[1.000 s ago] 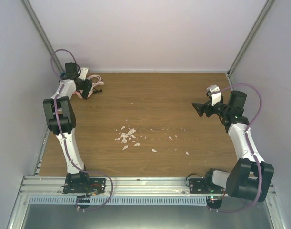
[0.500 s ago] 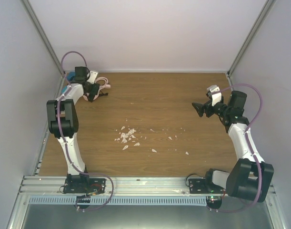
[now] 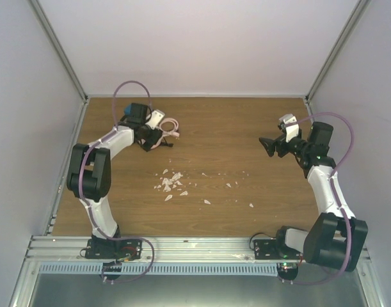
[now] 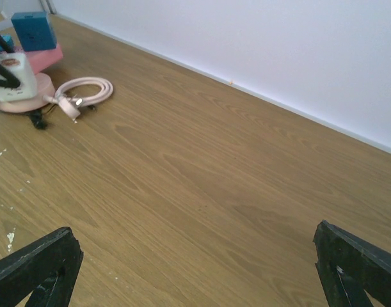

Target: Pull the plug off the socket

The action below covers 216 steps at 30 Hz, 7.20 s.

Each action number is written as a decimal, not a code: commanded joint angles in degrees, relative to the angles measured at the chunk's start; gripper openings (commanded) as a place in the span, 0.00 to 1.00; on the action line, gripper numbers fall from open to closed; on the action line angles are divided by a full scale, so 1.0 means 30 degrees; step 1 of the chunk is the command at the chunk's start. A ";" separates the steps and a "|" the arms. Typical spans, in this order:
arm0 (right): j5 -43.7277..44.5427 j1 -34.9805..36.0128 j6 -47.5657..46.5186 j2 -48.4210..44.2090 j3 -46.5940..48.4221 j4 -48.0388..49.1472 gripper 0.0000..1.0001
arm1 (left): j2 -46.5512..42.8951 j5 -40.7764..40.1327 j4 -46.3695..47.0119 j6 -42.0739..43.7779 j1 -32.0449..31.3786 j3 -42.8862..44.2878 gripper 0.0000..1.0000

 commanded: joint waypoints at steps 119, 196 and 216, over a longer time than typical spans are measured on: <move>0.0872 1.6058 -0.9279 1.0823 0.5524 -0.5532 0.30 | -0.8770 1.1795 0.2582 0.9689 -0.3465 -1.2585 0.57; 0.4931 1.4427 -0.8066 1.3902 0.6577 -0.8041 0.01 | -0.8054 1.1328 -0.3422 1.2488 -0.1656 -0.8763 0.13; 0.4954 1.4448 -0.8183 1.4154 0.6606 -0.8252 0.01 | -0.7835 1.1504 -0.5551 1.3514 -0.2028 -0.7616 0.13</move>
